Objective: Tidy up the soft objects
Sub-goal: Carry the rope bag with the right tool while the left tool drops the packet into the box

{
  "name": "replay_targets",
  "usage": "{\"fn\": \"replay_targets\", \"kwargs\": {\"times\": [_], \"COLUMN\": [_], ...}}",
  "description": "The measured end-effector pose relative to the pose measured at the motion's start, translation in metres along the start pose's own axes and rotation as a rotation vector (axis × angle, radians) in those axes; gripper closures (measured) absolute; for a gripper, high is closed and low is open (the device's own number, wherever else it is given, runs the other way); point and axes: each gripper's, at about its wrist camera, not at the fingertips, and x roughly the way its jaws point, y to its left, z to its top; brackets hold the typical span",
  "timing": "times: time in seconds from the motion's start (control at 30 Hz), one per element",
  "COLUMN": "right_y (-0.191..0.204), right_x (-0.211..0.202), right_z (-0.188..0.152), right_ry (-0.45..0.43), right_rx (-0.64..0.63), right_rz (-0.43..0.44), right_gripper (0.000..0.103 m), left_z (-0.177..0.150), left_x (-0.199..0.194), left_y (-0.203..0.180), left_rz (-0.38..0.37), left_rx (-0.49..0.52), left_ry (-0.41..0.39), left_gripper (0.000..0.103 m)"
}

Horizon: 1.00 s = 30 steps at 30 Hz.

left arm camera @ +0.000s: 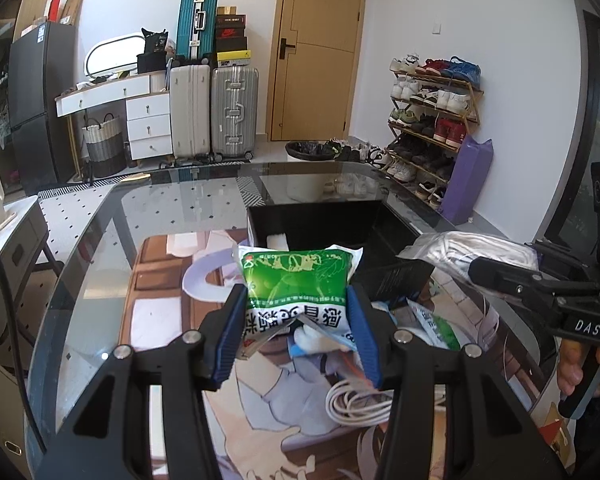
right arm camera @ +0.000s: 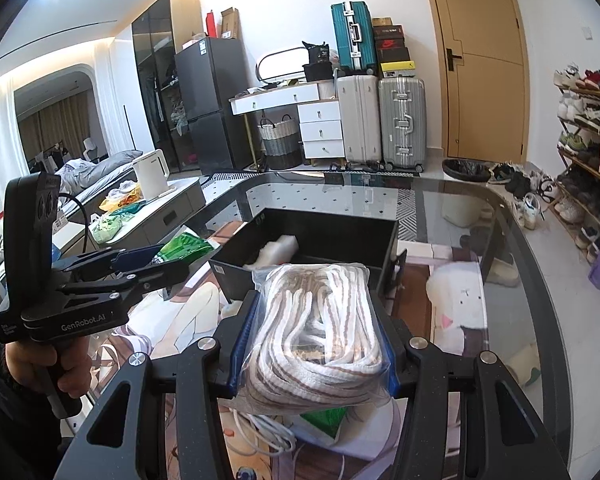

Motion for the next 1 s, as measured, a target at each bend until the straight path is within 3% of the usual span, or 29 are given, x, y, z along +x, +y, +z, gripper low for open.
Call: {"fn": "replay_targets", "kwargs": {"times": [0.5, 1.0], "right_y": [0.001, -0.003], "right_x": [0.012, 0.044], "right_z": [0.022, 0.035], "right_ry": [-0.012, 0.044], "right_rx": [-0.037, -0.048], "right_rz": [0.003, -0.019], "right_gripper": [0.052, 0.052], "left_z": [0.028, 0.042], "left_x": [0.020, 0.069], "left_y": [-0.011, -0.012], "left_rz": [-0.020, -0.001], "left_rx": [0.013, 0.033], "left_ry": [-0.032, 0.024], "left_gripper": [0.054, 0.054]}}
